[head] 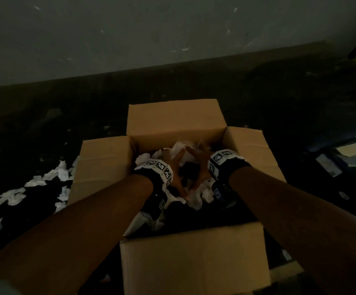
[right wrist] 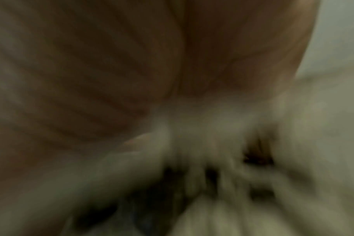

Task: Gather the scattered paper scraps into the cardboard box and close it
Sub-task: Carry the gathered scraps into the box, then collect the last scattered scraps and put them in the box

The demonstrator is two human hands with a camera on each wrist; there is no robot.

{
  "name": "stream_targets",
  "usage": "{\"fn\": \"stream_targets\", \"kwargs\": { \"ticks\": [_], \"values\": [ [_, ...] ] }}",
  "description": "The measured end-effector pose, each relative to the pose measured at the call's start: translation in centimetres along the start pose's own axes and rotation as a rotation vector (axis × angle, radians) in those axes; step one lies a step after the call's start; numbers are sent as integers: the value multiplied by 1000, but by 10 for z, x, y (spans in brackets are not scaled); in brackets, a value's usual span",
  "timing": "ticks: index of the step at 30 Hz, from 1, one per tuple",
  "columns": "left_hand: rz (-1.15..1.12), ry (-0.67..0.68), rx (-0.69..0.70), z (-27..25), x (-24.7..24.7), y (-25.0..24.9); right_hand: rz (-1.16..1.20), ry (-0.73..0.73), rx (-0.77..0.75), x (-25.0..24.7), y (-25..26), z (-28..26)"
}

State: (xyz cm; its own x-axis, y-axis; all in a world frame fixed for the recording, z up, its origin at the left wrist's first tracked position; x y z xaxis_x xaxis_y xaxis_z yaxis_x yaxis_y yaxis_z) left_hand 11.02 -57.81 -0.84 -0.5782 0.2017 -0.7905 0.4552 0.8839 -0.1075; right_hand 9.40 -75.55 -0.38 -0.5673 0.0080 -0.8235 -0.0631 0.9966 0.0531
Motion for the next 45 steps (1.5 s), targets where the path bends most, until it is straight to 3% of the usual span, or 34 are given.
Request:
{"fn": "stream_targets", "kwargs": {
  "ticks": [6,11,13,17,19,23,29,34,40,45],
  "values": [
    [136,220,-119,4,36,-11,-46,139,-18,43,6,18],
    [-67,204,-78,18,51,-9,58,163,0,62,5,43],
    [-13,284,-68,24,55,-4,78,166,12,61,4,43],
    [62,255,-13,22,56,0,54,161,-25,63,2,38],
    [98,198,7,8,46,-3,24,161,-48,55,1,25],
    [-63,-31,115,14,25,4,-20,60,-56,35,-9,11],
    [-158,-65,144,11,3,15,214,54,-105,5,0,-7],
    [-479,-312,270,-43,-42,7,286,-167,-69,-31,27,-33],
    [-480,-699,261,-145,-61,70,383,-531,-172,-79,105,-100],
    [-547,-901,170,-226,-14,154,416,-696,-338,-81,221,-128]
  ]
}}
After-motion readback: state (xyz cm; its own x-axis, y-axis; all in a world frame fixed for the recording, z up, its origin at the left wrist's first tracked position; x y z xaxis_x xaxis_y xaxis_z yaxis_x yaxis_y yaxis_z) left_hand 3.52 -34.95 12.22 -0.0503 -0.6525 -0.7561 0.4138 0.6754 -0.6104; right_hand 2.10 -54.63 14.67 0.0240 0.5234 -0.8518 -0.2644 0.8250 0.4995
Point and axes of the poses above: each hand's wrist, its own z-axis towards the middle knuckle, its own x-axis out of the palm, y = z × x, the point moved 3 cm from there along z, towards the middle knuckle
